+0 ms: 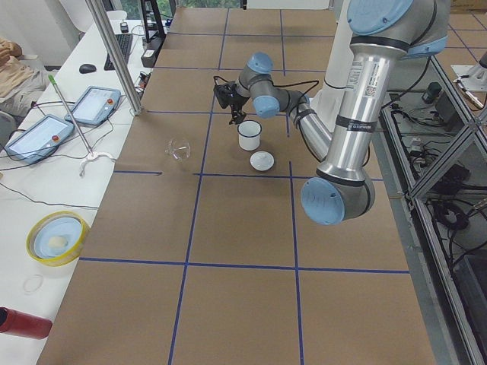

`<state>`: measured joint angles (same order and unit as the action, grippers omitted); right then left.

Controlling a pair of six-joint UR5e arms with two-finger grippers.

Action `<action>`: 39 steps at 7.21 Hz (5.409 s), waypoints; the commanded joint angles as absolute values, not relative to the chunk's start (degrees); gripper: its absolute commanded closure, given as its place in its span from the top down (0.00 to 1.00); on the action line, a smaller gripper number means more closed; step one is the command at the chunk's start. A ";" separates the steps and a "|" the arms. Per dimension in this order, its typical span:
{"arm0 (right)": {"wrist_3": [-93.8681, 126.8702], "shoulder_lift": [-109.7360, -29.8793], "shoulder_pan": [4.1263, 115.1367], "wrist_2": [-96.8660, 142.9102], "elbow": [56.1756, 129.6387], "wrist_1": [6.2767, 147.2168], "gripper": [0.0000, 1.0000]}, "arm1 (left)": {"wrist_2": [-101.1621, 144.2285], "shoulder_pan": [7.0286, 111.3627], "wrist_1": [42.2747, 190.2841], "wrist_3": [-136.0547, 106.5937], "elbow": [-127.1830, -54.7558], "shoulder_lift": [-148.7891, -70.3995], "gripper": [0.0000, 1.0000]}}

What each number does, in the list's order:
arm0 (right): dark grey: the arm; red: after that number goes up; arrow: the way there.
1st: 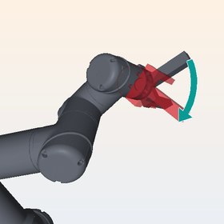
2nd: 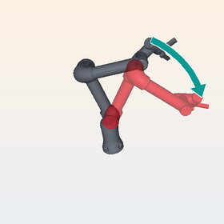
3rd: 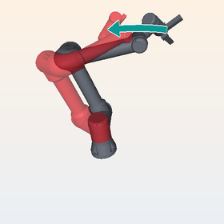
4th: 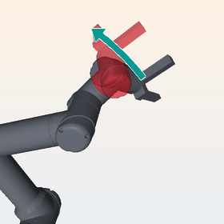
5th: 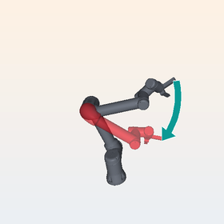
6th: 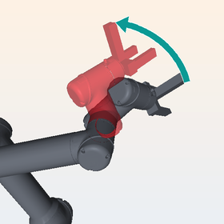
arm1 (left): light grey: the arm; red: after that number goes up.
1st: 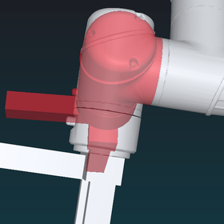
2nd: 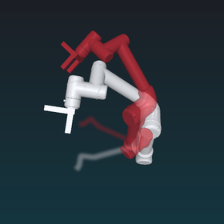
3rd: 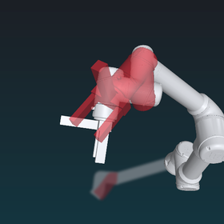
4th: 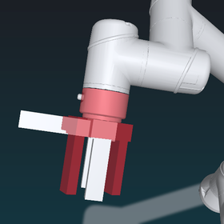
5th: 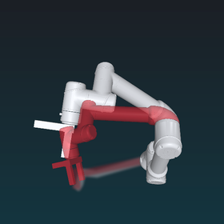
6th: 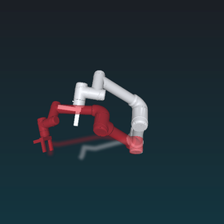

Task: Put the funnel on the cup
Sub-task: 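Move the left gripper to the glass funnel and grasp its rim, then lift the glass funnel with the left gripper toward the mug, then lower the funnel into the mug opening and open the left gripper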

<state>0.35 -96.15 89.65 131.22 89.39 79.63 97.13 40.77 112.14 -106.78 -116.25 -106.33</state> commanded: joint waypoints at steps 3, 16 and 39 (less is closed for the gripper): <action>0.35 -96.15 89.65 131.22 89.38 79.63 1.00 | 87.81 42.18 137.37 -125.50 -87.61 -115.44 1.00; 0.35 -96.15 89.65 131.22 89.38 79.63 1.00 | 86.12 47.19 148.98 -124.99 -76.24 -122.61 0.00; 0.35 -96.15 89.65 131.22 89.47 79.63 1.00 | 113.91 34.10 75.85 -89.47 -104.94 -127.00 0.00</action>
